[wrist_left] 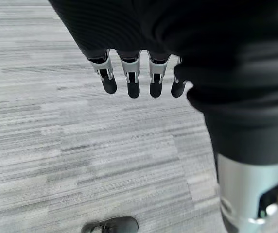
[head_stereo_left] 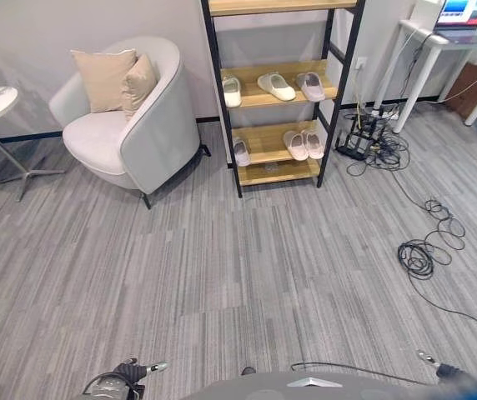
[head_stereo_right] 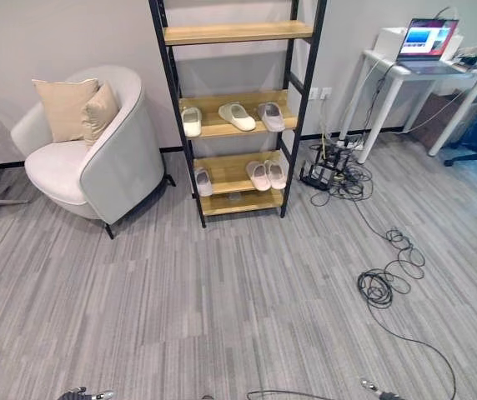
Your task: Arrange the slippers neatly on the shoe rack.
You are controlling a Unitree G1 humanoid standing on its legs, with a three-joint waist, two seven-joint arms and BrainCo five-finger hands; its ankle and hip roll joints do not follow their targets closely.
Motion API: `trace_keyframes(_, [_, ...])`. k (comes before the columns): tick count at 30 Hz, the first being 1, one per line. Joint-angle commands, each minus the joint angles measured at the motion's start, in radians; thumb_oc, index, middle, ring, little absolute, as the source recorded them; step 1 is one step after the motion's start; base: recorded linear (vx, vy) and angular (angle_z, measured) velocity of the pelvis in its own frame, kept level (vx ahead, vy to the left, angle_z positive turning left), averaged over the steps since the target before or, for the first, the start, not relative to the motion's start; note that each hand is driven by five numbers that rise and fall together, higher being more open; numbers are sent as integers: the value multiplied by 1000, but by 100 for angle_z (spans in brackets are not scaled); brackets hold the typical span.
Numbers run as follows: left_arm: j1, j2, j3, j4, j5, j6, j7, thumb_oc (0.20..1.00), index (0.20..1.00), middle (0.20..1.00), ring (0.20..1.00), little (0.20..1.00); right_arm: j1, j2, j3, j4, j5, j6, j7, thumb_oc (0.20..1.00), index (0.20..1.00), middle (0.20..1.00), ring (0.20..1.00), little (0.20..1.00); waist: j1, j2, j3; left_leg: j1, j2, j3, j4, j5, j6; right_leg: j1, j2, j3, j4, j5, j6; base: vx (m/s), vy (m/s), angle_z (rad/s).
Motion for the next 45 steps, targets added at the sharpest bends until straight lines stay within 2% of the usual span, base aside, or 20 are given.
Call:
trace_keyframes(1, [-24, -16, -26, 28, 2, -13, 7, 1000, 1000, 1000, 1000, 1000, 44, 8, 51, 9, -39, -6, -14, 1000, 1000, 1000, 1000, 1000, -10, -32, -15, 33, 39, -82, 5, -73, -67, -37, -92, 5, -5, 32, 137, 0, 0, 0])
trace_keyframes(5, [-23, -59, -59, 15, 6, -16, 18, 1000, 1000, 1000, 1000, 1000, 49, 49, 84, -27, -45, -9, -16, 1000, 1000, 1000, 1000, 1000, -7, -34, -8, 31, 37, -88, 5, -74, -66, -41, -95, 3, -5, 32, 137, 8, 2, 1])
trace_keyframes(9, [-60, -118, -210, -25, 121, -19, 27, 1000, 1000, 1000, 1000, 1000, 28, 102, 157, -96, -81, -18, -35, 1000, 1000, 1000, 1000, 1000, -24, -33, 6, 27, 40, -70, 5, -76, -72, -40, -96, -2, -5, 30, 134, 13, -25, 0])
trace_keyframes(18, [-149, -129, -321, -90, 168, -29, 60, 1000, 1000, 1000, 1000, 1000, 11, 107, 191, -115, -90, -19, -47, 1000, 1000, 1000, 1000, 1000, -58, -32, 60, 14, 85, -74, 13, -63, -107, -91, -69, -25, 94, -17, 103, 33, -133, 9])
trace_keyframes(20, [-151, -130, -319, -95, 160, -33, 49, 1000, 1000, 1000, 1000, 1000, 21, 99, 201, -107, -110, -20, -40, 1000, 1000, 1000, 1000, 1000, -59, -43, 70, -12, 98, -53, 114, -86, -124, -80, -66, -26, 104, -34, 86, 134, -204, 22])
trace_keyframes(21, [-153, -132, -317, -103, 152, -35, 48, 1000, 1000, 1000, 1000, 1000, 22, 93, 202, -105, -116, -21, -40, 1000, 1000, 1000, 1000, 1000, -51, -49, 88, -45, 94, -51, 194, -68, -134, -72, -67, -25, 105, -33, 80, 52, -139, 5])
trace_keyframes(23, [-165, -136, -317, -122, 141, -41, 54, 1000, 1000, 1000, 1000, 1000, 22, 89, 207, -106, -130, -20, -40, 1000, 1000, 1000, 1000, 1000, -48, -68, 115, -133, 115, 17, 336, -10, -147, -56, -78, -38, 99, -29, 69, 55, -162, 10])
trace_keyframes(24, [-163, -133, -317, -135, 139, -42, 57, 1000, 1000, 1000, 1000, 1000, 27, 82, 207, -99, -132, -16, -43, 1000, 1000, 1000, 1000, 1000, -39, -76, 125, -175, 115, 44, 380, -4, -131, -44, -79, -41, 93, -30, 67, 109, -142, 28])
trace_keyframes(26, [-154, -128, -310, -148, 128, -52, 66, 1000, 1000, 1000, 1000, 1000, 32, 73, 213, -93, -137, -18, -44, 1000, 1000, 1000, 1000, 1000, -14, -79, 132, -251, 63, 44, 369, -39, -111, -33, -78, -36, 76, -38, 74, 237, -73, 31])
trace_keyframes(27, [-134, -133, -305, -135, 135, -52, 71, 1000, 1000, 1000, 1000, 1000, 31, 77, 226, -102, -154, -19, -43, 1000, 1000, 1000, 1000, 1000, 6, -67, 124, -274, 43, 53, 243, -20, -101, -6, -66, -31, 49, -48, 82, 379, -2, 14])
trace_keyframes(29, [-126, -132, -303, -125, 146, -50, 74, 1000, 1000, 1000, 1000, 1000, 25, 80, 236, -108, -166, -20, -47, 1000, 1000, 1000, 1000, 1000, 20, -61, 122, -284, 33, 58, 183, 13, -99, 12, -60, -27, 41, -54, 85, 282, 38, -4])
trace_keyframes(30, [-109, -128, -299, -91, 156, -40, 76, 1000, 1000, 1000, 1000, 1000, -2, 77, 245, -120, -176, -25, -55, 1000, 1000, 1000, 1000, 1000, 52, -58, 119, -339, 14, 32, 126, 39, -103, 37, -50, 4, 33, -71, 86, 373, 132, -44])
trace_keyframes(31, [-67, -125, -249, -41, 149, -26, 76, 1000, 1000, 1000, 1000, 1000, -19, 73, 220, -132, -170, -31, -66, 1000, 1000, 1000, 1000, 1000, 60, -47, 98, -298, 8, -6, 82, 60, -86, 47, -42, 30, 60, -90, 88, 600, 214, -146])
trace_keyframes(33, [-34, -99, -189, -15, 131, -19, 74, 1000, 1000, 1000, 1000, 1000, -33, 71, 191, -161, -135, -40, -68, 1000, 1000, 1000, 1000, 1000, 61, -68, 71, -268, -6, -6, 111, 39, -58, 50, -61, 45, 131, -96, 102, 557, 227, -141])
trace_keyframes(35, [-27, -84, -165, -27, 118, -20, 73, 1000, 1000, 1000, 1000, 1000, -44, 102, 213, -182, -153, -39, -60, 1000, 1000, 1000, 1000, 1000, 68, -90, 56, -223, -23, 10, 140, -17, -23, 22, -87, 54, 262, -50, 144, 413, 198, -35])
trace_keyframes(38, [-44, -79, -171, -59, 109, -23, 78, 1000, 1000, 1000, 1000, 1000, -50, 118, 229, -204, -190, -34, -56, 1000, 1000, 1000, 1000, 1000, 59, -84, 70, -160, -30, 24, 157, -69, 14, -82, -147, 2, 500, 118, 222, 243, 164, -9])
trace_keyframes(40, [-67, -67, -183, -81, 107, -21, 88, 1000, 1000, 1000, 1000, 1000, -48, 123, 227, -216, -197, -32, -55, 1000, 1000, 1000, 1000, 1000, 40, -60, 84, -109, -21, 15, 155, -95, 25, -150, -188, -57, 614, 167, 210, 267, 159, 5])
trace_keyframes(41, [-80, -61, -188, -90, 105, -22, 93, 1000, 1000, 1000, 1000, 1000, -44, 125, 228, -220, -202, -32, -59, 1000, 1000, 1000, 1000, 1000, 31, -51, 89, -81, -17, 11, 150, -108, 27, -175, -214, -92, 628, 163, 200, 287, 99, 11])
trace_keyframes(43, [-99, -54, -192, -110, 97, -26, 98, 1000, 1000, 1000, 1000, 1000, -38, 129, 235, -222, -210, -32, -62, 1000, 1000, 1000, 1000, 1000, 17, -42, 100, -41, -10, 0, 140, -130, 22, -213, -237, -140, 553, 98, 167, 307, 3, 10])
trace_keyframes(45, [-114, -52, -198, -127, 93, -35, 102, 1000, 1000, 1000, 1000, 1000, -34, 126, 235, -223, -211, -30, -60, 1000, 1000, 1000, 1000, 1000, 0, -39, 115, -12, -7, -16, 138, -148, 12, -227, -236, -148, 466, 70, 162, 254, -72, 25])
